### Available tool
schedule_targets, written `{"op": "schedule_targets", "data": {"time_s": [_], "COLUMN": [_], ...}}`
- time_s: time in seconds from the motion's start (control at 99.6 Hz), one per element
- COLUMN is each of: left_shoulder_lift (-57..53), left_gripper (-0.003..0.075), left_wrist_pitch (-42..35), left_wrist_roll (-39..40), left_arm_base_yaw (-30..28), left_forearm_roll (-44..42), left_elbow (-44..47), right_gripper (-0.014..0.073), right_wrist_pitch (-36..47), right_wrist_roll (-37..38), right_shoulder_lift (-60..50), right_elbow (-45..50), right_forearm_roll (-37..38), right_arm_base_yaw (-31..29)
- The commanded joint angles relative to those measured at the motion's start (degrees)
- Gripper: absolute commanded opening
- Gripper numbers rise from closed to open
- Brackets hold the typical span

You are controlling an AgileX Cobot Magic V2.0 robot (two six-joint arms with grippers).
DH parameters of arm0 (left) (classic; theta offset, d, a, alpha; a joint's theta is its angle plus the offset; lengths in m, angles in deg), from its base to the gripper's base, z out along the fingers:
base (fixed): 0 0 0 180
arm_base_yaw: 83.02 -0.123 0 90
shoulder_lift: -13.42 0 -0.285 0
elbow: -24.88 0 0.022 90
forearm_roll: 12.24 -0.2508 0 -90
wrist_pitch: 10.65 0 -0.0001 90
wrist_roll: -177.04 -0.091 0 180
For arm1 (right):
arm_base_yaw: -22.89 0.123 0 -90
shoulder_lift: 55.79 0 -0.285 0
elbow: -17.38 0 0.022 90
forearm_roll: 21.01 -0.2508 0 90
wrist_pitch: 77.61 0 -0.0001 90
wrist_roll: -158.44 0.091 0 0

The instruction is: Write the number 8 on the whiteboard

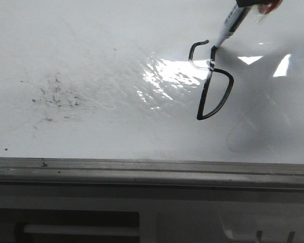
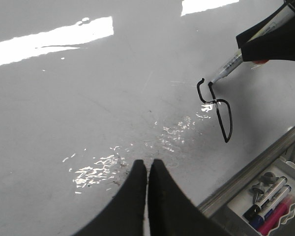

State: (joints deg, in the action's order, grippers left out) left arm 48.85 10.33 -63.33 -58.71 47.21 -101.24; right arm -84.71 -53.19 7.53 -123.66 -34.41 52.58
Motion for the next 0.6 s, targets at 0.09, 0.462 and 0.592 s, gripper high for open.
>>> {"op": "schedule_targets", "data": {"time_s": [0.09, 0.462, 0.592], "left_shoulder_lift": [0.1, 0.1, 1.9], "left_gripper": [-0.002, -0.0016, 0.0182], "left_wrist_pitch": [-2.2, -1.3, 3.6], "left_wrist_roll": [0.0, 0.0, -0.1], "left_arm_base_yaw": [-0.2, -0.2, -0.2], "left_forearm_roll": [2.1, 2.1, 2.1], "left_elbow": [-1.5, -1.5, -2.6], "right_gripper": [-0.0043, -0.0043, -0.0043], "right_wrist_pitch": [5.4, -5.8, -9.4], "right_wrist_roll": [-1.9, -1.9, -1.9], "right_shoulder_lift": [1.2, -8.8, -14.9], "right_elbow": [-2.7, -3.6, -3.6], "right_forearm_roll": [3.7, 3.1, 0.7], "right_arm_base_yaw": [-1.5, 3.6, 7.1]}}
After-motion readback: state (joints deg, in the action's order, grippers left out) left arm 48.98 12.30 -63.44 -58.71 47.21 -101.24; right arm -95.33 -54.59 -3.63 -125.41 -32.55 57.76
